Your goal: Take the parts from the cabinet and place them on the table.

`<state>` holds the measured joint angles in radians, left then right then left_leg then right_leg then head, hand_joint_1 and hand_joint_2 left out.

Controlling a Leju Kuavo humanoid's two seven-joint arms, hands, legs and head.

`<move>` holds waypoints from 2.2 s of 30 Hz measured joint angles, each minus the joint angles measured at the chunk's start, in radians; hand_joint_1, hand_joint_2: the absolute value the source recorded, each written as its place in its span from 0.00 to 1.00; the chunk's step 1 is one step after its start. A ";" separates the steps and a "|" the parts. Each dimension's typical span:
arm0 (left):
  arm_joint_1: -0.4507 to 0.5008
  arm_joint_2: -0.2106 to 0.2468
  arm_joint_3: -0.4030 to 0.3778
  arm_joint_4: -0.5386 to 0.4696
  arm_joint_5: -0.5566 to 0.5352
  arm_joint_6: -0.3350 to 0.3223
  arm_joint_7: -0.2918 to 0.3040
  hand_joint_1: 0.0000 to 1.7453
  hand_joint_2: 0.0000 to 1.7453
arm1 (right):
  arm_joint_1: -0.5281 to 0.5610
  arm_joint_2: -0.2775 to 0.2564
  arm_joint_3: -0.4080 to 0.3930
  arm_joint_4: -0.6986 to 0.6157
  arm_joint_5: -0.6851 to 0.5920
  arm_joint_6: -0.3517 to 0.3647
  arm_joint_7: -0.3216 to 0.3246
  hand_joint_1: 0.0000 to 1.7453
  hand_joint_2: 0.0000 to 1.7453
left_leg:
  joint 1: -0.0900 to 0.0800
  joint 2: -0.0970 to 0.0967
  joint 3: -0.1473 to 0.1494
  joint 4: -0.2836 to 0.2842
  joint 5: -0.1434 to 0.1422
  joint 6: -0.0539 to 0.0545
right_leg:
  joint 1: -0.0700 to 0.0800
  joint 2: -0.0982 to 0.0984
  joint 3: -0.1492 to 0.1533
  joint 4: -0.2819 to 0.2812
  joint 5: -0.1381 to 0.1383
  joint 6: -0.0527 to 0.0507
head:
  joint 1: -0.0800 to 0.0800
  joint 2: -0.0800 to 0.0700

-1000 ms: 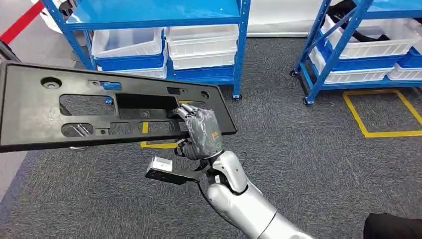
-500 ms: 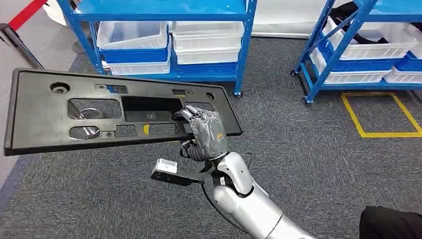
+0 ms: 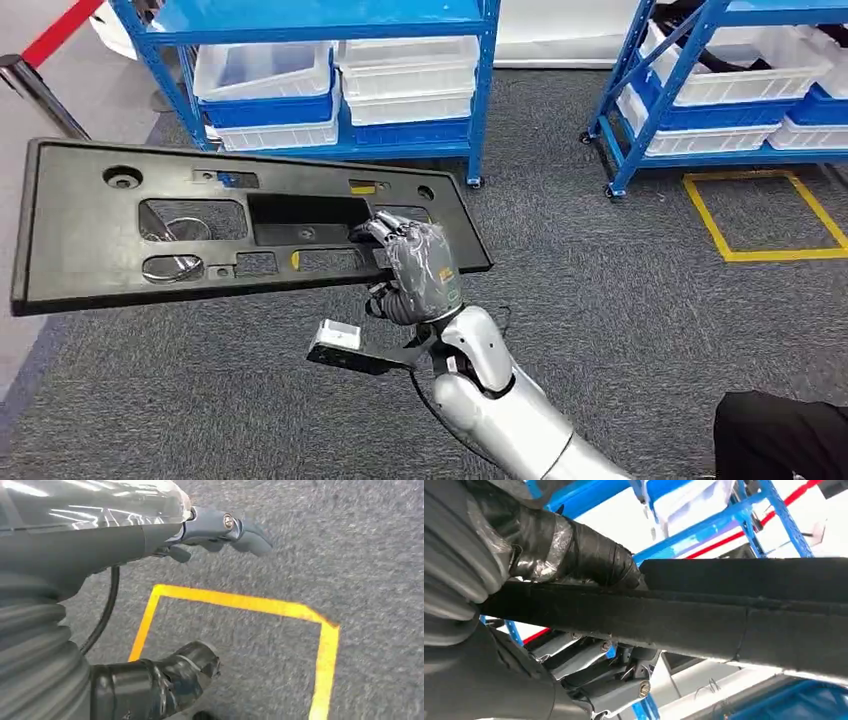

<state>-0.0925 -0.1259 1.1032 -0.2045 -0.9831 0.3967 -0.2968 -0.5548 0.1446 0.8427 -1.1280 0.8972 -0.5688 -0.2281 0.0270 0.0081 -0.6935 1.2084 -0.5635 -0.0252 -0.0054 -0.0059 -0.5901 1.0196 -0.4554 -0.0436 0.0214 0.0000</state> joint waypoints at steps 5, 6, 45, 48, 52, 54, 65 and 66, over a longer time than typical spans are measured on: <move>0.000 0.006 0.000 0.000 0.000 0.000 0.006 0.00 1.00 | 0.008 0.000 0.000 -0.001 0.000 0.003 0.000 1.00 1.00 | 0.001 0.000 0.080 -0.045 0.026 -0.003 | 0.000 0.002 -0.042 0.019 0.020 0.008 | 0.000 0.000; -0.001 0.007 0.000 0.000 0.000 0.000 0.008 0.00 1.00 | 0.008 0.000 -0.001 -0.006 0.000 0.005 0.000 1.00 1.00 | 0.002 0.000 0.142 -0.143 0.059 -0.002 | -0.001 0.002 -0.048 0.026 0.022 0.011 | 0.000 0.000; -0.005 0.009 0.001 0.000 -0.001 0.026 0.063 0.00 1.00 | 0.025 -0.036 -0.034 -0.059 -0.011 0.018 0.005 1.00 1.00 | -0.003 -0.001 0.123 -0.188 0.093 0.058 | 0.001 0.004 -0.106 0.148 -0.068 0.058 | 0.006 0.000; -0.004 0.008 0.001 0.000 -0.005 0.026 0.055 0.00 1.00 | 0.034 -0.044 -0.035 -0.058 -0.013 0.019 0.005 1.00 1.00 | -0.006 -0.001 0.101 -0.186 0.109 0.059 | -0.001 0.004 -0.165 0.334 -0.150 0.064 | 0.006 0.000; -0.004 0.005 0.001 0.000 -0.011 0.023 0.051 0.00 1.00 | 0.038 -0.050 -0.038 -0.059 -0.014 0.018 0.005 1.00 1.00 | -0.008 -0.003 0.090 -0.186 0.122 0.050 | 0.004 0.006 0.019 0.057 -0.032 0.040 | 0.006 0.000; -0.005 0.002 0.000 0.000 -0.017 0.016 0.049 0.00 1.00 | 0.038 -0.050 -0.042 -0.060 -0.014 0.018 0.003 1.00 1.00 | -0.011 -0.003 0.081 -0.182 0.129 0.039 | 0.013 0.006 0.036 0.007 -0.037 0.031 | 0.005 0.000; -0.002 0.007 0.000 0.000 -0.024 -0.002 0.031 0.00 1.00 | 0.043 -0.053 -0.052 -0.058 -0.011 0.017 0.006 1.00 1.00 | -0.008 -0.003 0.062 -0.164 0.116 0.013 | 0.004 0.001 0.028 -0.014 -0.008 0.013 | 0.007 0.000; -0.002 0.006 0.000 0.000 -0.024 -0.003 0.031 0.00 1.00 | 0.043 -0.052 -0.053 -0.058 -0.011 0.017 0.006 1.00 1.00 | -0.008 -0.003 0.055 -0.145 0.095 0.012 | 0.003 0.001 0.026 -0.015 -0.005 0.008 | 0.005 0.000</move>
<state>-0.0948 -0.1198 1.1028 -0.2041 -1.0075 0.3941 -0.2659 -0.5122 0.0923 0.7900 -1.1864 0.8862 -0.5520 -0.2220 0.0189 0.0046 -0.6389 1.0632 -0.4684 -0.0131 -0.0023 -0.0051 -0.5645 1.0047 -0.4601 -0.0353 0.0267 0.0000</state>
